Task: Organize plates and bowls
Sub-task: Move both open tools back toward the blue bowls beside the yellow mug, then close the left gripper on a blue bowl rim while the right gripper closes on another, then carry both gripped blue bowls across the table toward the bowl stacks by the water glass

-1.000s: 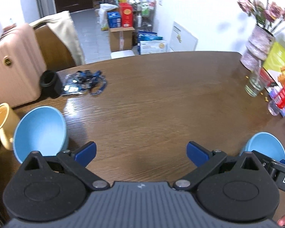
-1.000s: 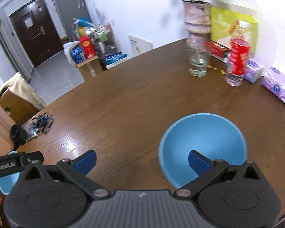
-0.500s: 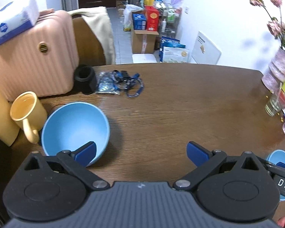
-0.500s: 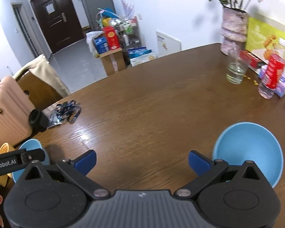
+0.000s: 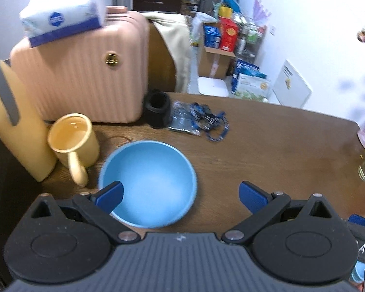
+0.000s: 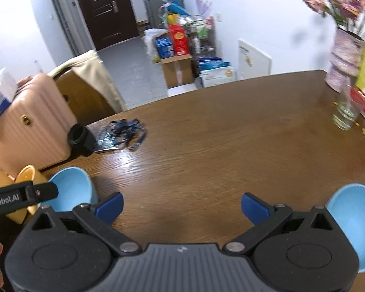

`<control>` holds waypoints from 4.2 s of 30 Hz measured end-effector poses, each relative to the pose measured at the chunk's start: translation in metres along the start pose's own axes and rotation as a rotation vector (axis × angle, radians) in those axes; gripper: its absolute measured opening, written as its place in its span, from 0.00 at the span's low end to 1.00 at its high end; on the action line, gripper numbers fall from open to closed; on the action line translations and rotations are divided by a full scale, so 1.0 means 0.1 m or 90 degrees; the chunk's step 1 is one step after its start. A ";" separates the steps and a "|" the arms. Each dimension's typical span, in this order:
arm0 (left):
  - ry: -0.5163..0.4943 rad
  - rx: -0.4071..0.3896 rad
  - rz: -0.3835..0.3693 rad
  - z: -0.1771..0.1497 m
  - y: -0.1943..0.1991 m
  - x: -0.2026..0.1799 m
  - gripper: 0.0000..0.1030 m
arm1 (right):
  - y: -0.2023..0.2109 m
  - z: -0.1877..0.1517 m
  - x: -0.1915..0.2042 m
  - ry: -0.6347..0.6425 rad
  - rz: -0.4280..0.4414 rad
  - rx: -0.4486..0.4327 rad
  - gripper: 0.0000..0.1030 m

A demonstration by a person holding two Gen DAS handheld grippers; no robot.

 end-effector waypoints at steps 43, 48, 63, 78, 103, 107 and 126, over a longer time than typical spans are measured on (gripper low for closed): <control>0.226 0.049 0.075 0.02 -0.74 1.30 0.85 | -1.07 0.12 1.61 0.149 0.086 0.117 0.89; 0.234 0.057 0.074 -0.02 -0.88 1.36 0.76 | -1.20 0.10 1.64 0.149 0.082 0.124 0.78; 0.236 0.071 0.028 -0.06 -1.07 1.39 0.22 | -1.41 -0.02 1.71 0.138 0.117 0.159 0.12; 0.195 0.069 0.051 -0.10 -1.08 1.30 0.14 | -1.39 -0.09 1.66 0.109 0.126 0.135 0.06; 0.113 0.031 0.001 -0.02 -0.69 0.62 0.14 | -0.91 0.06 1.02 0.036 0.108 0.074 0.06; 0.097 0.026 -0.012 -0.02 -0.62 0.49 0.14 | -0.81 0.08 0.90 0.023 0.101 0.062 0.06; 0.036 0.011 -0.065 -0.16 -0.27 -0.15 0.14 | -0.31 0.02 0.25 -0.040 0.066 0.013 0.06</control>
Point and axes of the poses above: each gripper's, at about its wrist camera, not at the fingertips, and y roughly against the way its jaws point, x to its left, z to its top, the point moved 2 cm from there along -y, roughly the way its jaws point, and after that the axes turned 9 degrees about -z, right-handed, at the moved point
